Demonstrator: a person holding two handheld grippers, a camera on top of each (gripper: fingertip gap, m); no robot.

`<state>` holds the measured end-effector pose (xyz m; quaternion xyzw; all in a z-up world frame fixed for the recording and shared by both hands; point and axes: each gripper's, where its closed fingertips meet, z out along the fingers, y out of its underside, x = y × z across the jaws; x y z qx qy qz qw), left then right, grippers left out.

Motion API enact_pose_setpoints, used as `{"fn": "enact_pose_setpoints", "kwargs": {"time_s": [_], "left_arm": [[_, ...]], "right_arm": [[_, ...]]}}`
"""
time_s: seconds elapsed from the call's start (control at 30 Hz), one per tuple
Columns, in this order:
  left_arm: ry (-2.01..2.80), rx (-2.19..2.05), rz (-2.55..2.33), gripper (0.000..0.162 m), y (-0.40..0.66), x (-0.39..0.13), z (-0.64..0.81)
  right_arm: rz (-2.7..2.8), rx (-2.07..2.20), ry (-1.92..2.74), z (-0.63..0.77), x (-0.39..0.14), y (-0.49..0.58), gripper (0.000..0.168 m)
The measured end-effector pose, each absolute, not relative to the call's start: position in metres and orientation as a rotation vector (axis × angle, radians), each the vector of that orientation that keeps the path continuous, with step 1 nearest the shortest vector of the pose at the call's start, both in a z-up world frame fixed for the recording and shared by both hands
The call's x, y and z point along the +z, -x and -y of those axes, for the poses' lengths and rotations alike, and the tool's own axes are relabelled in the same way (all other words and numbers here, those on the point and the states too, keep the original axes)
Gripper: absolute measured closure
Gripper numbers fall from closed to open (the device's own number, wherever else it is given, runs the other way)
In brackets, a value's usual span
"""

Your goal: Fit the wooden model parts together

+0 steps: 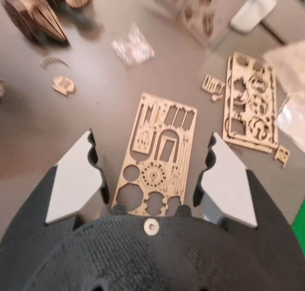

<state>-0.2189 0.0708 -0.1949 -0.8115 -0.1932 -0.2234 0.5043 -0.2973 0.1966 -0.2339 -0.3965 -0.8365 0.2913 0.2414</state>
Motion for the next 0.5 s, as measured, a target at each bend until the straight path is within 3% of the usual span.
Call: {"fn": "enact_pose_setpoints", "kwargs": {"time_s": [0.13, 0.23, 0.5], "left_arm": [[2.167, -0.252, 0.366, 0.161, 0.221, -0.211, -0.065], [2.246, -0.125, 0.346, 0.16, 0.227, -0.221, -0.059], [2.215, -0.33, 0.409, 0.16, 0.22, -0.23, -0.059]], "right_arm": [[2.377, 0.655, 1.147, -0.199, -0.259, 0.288, 0.029], [2.388, 0.678, 1.224, -0.202, -0.262, 0.288, 0.037], [2.42, 0.74, 1.326, -0.209, -0.267, 0.285, 0.048]]}}
